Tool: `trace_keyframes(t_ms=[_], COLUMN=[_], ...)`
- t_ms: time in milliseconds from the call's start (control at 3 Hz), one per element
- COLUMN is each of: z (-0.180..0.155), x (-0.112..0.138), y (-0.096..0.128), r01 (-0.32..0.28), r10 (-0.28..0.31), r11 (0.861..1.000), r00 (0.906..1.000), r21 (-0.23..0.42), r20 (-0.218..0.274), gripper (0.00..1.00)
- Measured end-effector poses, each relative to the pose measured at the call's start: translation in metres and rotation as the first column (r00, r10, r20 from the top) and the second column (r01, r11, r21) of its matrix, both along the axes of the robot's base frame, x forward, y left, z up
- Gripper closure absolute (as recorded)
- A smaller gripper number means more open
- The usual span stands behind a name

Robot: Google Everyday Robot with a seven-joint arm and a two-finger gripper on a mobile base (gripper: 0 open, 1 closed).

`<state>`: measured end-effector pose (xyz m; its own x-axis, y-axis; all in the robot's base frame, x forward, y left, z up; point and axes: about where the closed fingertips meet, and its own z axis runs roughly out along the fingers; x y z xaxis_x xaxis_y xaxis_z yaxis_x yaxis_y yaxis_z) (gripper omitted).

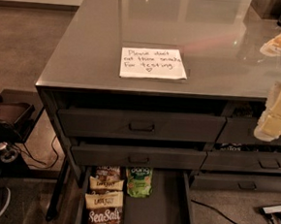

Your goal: Pick green rice chip bag from bottom drawer and place on counter

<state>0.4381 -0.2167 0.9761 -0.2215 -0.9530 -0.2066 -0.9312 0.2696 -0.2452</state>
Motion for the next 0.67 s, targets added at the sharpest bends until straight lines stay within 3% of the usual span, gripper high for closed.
trace_keyframes(t_ms=[333,667], z=[0.0,-0.015], x=[0.0,-0.002], y=[0.0,0.004], r01=[0.0,-0.014], r10=[0.0,0.014], r11=[1.0,0.998], r00=[1.0,0.9999], r21=[0.0,0.062], r20=[0.0,0.002], gripper=[0.0,0.0])
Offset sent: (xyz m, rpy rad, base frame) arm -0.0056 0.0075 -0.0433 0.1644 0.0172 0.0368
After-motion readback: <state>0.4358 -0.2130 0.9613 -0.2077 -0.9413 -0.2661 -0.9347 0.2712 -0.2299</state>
